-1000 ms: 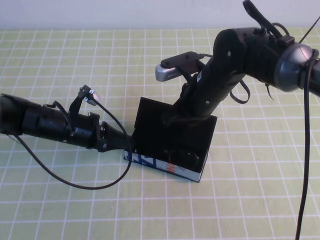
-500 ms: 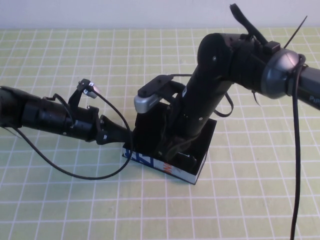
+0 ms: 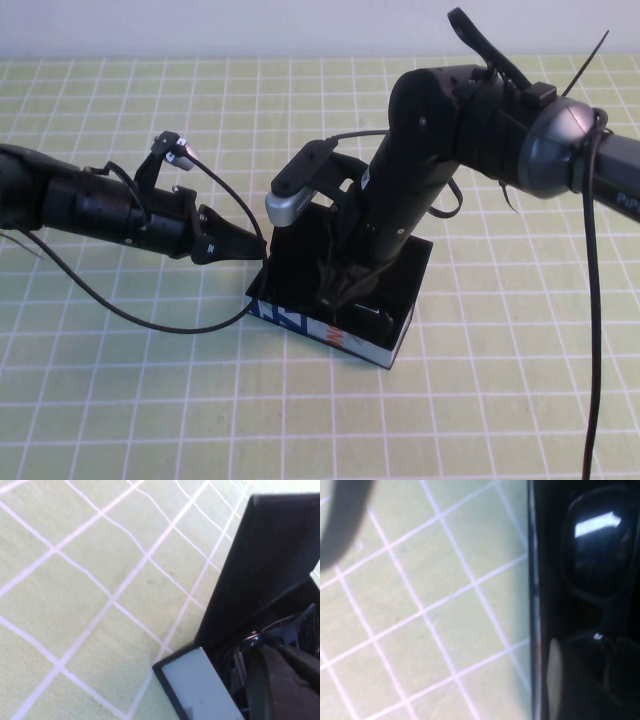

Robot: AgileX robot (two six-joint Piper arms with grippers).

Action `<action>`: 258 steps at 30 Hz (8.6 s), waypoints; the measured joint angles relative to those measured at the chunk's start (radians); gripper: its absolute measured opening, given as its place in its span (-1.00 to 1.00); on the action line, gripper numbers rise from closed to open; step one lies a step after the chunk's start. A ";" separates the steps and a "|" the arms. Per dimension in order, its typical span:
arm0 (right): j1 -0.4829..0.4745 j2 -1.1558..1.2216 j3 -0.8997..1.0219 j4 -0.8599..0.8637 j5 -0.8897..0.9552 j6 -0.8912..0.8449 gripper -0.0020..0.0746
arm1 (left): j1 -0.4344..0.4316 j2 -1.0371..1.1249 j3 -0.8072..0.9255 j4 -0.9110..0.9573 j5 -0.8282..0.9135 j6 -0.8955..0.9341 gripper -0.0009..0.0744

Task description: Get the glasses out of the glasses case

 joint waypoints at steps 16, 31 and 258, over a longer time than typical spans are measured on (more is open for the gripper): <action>0.000 0.053 -0.029 -0.023 -0.057 0.000 -0.16 | 0.000 0.002 0.000 0.051 0.002 -0.021 -0.99; 0.000 0.126 -0.116 -0.078 0.021 0.000 -0.15 | 0.000 0.002 0.000 0.057 0.002 -0.025 -0.99; -0.638 -2.032 1.757 -0.141 -0.893 0.573 -0.99 | 0.000 -1.898 1.380 -0.442 -1.109 0.006 -0.99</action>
